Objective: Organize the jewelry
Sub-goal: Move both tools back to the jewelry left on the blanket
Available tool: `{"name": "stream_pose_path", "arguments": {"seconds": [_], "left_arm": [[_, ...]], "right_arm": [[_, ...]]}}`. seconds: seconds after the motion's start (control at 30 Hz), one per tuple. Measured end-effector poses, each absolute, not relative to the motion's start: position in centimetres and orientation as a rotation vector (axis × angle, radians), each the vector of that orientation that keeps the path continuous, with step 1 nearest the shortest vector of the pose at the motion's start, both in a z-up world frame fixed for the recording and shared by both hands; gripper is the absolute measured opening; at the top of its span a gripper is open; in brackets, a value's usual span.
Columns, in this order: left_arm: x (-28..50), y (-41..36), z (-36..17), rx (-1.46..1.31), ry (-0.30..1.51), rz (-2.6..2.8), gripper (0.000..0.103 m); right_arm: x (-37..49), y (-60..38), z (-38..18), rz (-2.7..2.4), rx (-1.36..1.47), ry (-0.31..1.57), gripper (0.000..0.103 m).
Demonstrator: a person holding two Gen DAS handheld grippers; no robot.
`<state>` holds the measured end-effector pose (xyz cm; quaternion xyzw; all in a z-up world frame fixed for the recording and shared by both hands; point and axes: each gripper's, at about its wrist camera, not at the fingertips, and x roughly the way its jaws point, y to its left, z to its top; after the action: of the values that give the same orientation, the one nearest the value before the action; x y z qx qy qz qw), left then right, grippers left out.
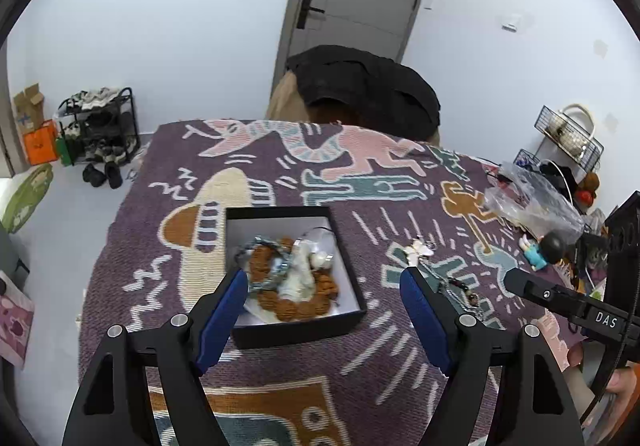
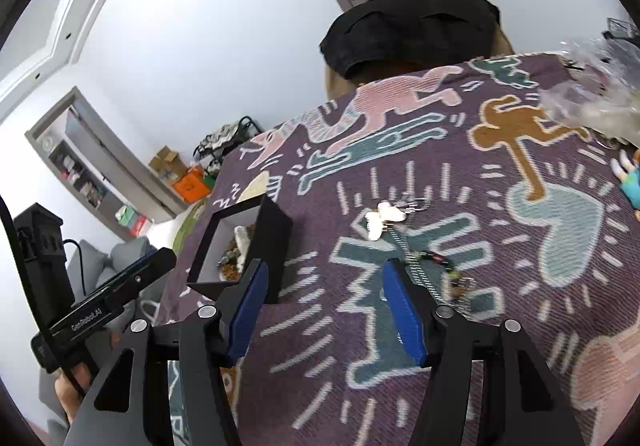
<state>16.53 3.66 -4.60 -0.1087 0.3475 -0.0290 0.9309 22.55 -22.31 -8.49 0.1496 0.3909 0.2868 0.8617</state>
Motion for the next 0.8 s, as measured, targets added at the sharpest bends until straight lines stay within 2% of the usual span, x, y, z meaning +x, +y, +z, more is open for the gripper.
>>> {"name": "stream_pose_path", "arguments": {"seconds": [0.13, 0.53, 0.6, 0.73, 0.8], "left_arm": [[16.9, 2.0, -4.5, -0.210, 0.718, -0.089, 0.079], [18.2, -2.0, -5.3, -0.179, 0.742, -0.148, 0.079], [18.4, -2.4, -5.4, -0.179, 0.746, -0.152, 0.079], [18.7, -3.2, -5.8, -0.177, 0.756, -0.161, 0.079], [18.8, -3.5, -6.1, -0.172, 0.763, -0.164, 0.079]], "right_arm": [[22.5, -24.7, -8.7, 0.575, 0.341, 0.800, 0.069], [23.4, -28.1, -11.8, 0.485, 0.347, 0.856, 0.068], [23.7, -28.4, -12.4, 0.464, 0.340, 0.871, 0.067], [24.2, -28.5, -13.6, 0.448, 0.329, 0.911, 0.054], [24.5, -28.3, -14.3, 0.438, 0.320, 0.931, 0.052]]}}
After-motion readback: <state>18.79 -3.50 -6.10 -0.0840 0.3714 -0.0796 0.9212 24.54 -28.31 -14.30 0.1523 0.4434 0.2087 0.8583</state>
